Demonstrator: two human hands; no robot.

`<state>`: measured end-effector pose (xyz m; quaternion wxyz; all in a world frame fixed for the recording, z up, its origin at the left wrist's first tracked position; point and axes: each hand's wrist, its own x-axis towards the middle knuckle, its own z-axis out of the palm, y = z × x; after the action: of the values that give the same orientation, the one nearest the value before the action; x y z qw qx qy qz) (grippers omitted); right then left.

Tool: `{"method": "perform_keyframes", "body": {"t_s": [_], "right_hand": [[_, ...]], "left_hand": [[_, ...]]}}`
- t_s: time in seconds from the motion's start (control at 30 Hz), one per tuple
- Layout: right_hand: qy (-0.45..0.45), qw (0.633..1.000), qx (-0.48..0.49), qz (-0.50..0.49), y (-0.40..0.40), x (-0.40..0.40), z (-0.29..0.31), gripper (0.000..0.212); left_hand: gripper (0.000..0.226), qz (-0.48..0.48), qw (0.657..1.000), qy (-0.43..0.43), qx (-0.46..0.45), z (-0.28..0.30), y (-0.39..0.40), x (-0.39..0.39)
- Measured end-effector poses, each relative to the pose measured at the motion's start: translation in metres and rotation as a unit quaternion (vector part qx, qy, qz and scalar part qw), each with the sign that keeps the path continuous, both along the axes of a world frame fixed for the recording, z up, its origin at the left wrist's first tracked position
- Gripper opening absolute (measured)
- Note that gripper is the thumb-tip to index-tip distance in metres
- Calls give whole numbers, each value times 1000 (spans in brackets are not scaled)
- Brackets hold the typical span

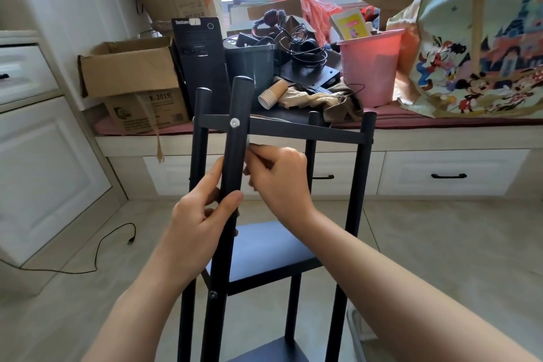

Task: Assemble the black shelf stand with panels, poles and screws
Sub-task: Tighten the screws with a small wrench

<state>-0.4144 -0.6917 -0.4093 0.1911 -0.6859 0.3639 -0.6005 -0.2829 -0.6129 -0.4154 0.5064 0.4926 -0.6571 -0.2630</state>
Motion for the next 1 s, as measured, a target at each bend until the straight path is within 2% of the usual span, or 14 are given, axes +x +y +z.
{"method": "perform_keyframes", "body": {"t_s": [0.13,0.23,0.43,0.8,1.0], "right_hand": [[28,999,23,11,6,-9,6,23],[18,998,60,20,11,-18,9,16],[10,992,123,36,17,-28,18,14],[75,994,76,-2,20,-26,25,13],[42,996,75,-8,17,-14,12,13]], "left_hand": [[59,17,999,-27,-13,-2,1,2],[58,29,998,-45,-22,-4,0,5],[60,21,999,-37,-10,-4,3,8],[61,19,999,-29,-5,-2,3,5],[61,17,999,-35,-9,-3,3,4]]}}
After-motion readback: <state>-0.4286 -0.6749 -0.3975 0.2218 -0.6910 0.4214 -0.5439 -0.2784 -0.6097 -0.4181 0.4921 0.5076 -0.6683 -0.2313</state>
